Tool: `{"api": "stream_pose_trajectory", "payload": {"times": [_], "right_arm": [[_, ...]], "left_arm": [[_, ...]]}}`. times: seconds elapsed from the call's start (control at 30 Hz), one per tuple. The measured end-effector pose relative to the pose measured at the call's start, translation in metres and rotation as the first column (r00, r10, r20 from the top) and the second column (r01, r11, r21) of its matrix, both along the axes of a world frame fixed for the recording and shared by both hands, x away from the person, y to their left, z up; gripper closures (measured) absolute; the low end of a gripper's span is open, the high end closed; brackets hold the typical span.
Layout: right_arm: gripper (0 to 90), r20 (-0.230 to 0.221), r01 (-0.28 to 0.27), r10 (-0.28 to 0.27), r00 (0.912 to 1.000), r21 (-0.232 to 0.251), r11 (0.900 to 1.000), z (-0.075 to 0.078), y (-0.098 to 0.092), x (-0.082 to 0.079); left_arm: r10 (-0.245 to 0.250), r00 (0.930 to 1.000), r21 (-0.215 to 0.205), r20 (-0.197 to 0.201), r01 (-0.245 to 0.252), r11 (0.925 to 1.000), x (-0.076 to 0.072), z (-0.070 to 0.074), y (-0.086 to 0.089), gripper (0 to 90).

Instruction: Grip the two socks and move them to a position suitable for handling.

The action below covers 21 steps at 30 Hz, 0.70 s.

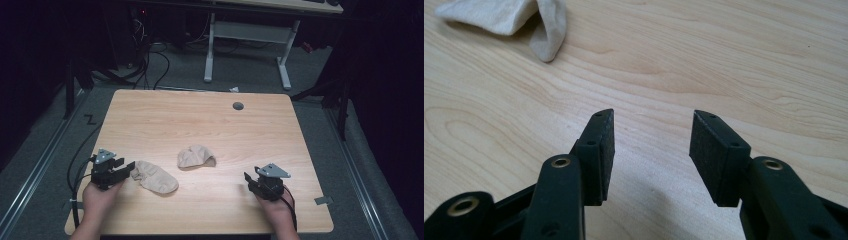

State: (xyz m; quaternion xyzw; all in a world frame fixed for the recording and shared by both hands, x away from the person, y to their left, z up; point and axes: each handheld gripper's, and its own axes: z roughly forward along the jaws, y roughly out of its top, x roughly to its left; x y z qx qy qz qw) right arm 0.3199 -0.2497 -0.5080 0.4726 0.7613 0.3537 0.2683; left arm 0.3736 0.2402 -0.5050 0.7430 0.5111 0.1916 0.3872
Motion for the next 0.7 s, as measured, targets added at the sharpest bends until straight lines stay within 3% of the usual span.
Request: {"api": "stream_pose_trajectory", "payload": {"times": [0.17,0.2,0.43,0.7], "right_arm": [[52.7,-0.020,0.010,-0.010,0.9997,0.013,1.000,-0.0032,-0.0033,0.0012],[53.2,-0.028,0.015,-0.015,0.9995,0.018,1.000,-0.0043,-0.0050,0.0007],[54.3,-0.028,0.006,-0.006,0.9996,0.020,1.000,-0.0035,-0.0028,0.0019],[54.5,-0.034,-0.011,0.012,0.9994,0.011,1.000,-0.0046,-0.0006,0.0019]], "left_arm": [[-0.020,0.9998,-0.007,-0.007,0.020,0.9998,0.0006,-0.0008,-0.0022,50.0],[-0.029,0.9996,0.015,-0.007,0.029,0.9995,0.0008,-0.0022,-0.0045,50.1],[-0.040,0.9992,0.021,-0.002,0.040,0.9990,0.0002,-0.0018,-0.0042,49.3],[-0.051,0.9986,-0.004,-0.010,0.051,0.9987,0.0003,-0.0004,-0.0051,49.2]]}}
